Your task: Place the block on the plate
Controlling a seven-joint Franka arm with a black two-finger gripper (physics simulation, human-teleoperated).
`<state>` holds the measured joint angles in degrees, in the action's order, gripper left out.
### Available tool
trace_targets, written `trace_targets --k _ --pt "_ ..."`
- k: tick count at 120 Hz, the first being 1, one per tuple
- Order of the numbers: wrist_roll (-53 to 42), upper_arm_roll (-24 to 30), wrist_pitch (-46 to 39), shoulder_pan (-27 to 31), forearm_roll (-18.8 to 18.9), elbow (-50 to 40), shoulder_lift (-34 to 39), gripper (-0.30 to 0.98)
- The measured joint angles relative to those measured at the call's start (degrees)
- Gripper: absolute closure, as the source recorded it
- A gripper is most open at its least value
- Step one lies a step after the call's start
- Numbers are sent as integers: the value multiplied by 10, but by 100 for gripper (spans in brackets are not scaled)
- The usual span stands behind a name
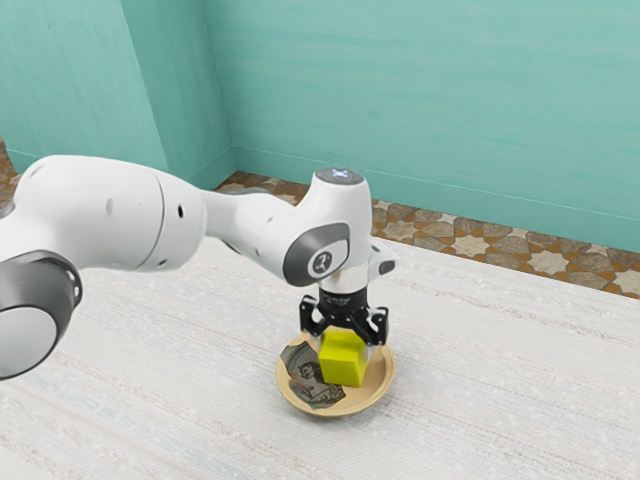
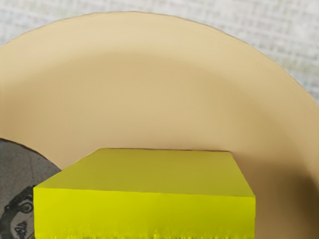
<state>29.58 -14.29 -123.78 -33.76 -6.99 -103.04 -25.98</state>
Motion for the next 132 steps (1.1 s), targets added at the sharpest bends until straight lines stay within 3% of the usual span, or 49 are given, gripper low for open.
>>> trace_targets --k 42,80,105,132 --pt "0 -4 23 4 7 2 39 2" --pt "-15 -11 101 9 9 17 112 0" --pt "-27 -25 178 9 44 65 148 0" --pt "-51 -28 245 52 72 85 178 0"
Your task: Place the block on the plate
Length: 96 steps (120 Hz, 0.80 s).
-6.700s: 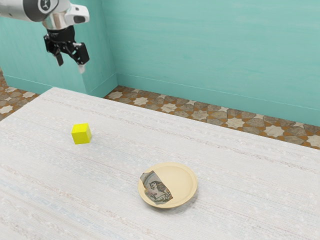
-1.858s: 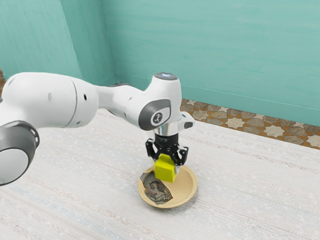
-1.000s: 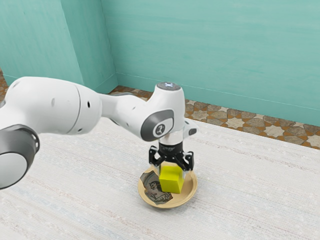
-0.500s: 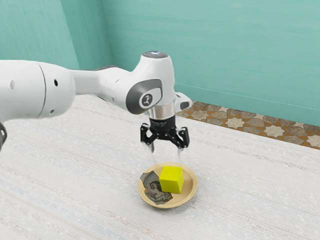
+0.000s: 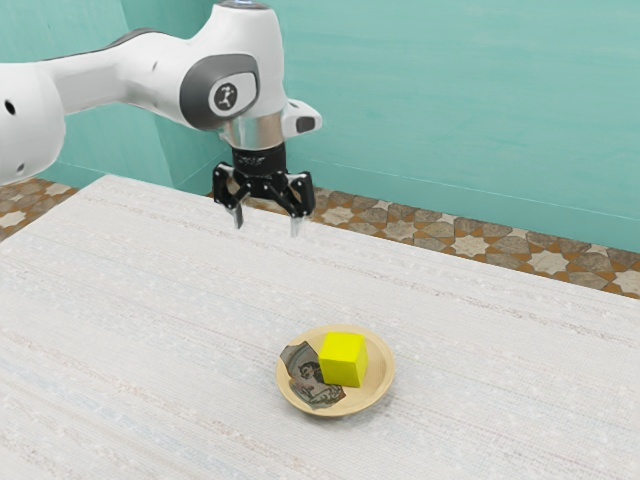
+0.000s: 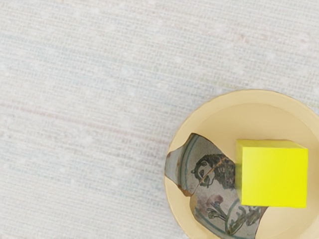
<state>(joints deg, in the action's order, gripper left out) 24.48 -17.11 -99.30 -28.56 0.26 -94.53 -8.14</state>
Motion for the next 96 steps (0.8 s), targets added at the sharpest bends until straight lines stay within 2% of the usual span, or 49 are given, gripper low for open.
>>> trace_targets --k 30,52,69,82,96 --pt "-59 -2 33 87 14 9 16 0" --pt "-113 11 41 160 28 23 21 0" --pt "-156 39 44 239 34 35 41 0" --pt "-185 41 49 255 36 50 46 0" --pt "-210 41 63 247 37 88 46 0"
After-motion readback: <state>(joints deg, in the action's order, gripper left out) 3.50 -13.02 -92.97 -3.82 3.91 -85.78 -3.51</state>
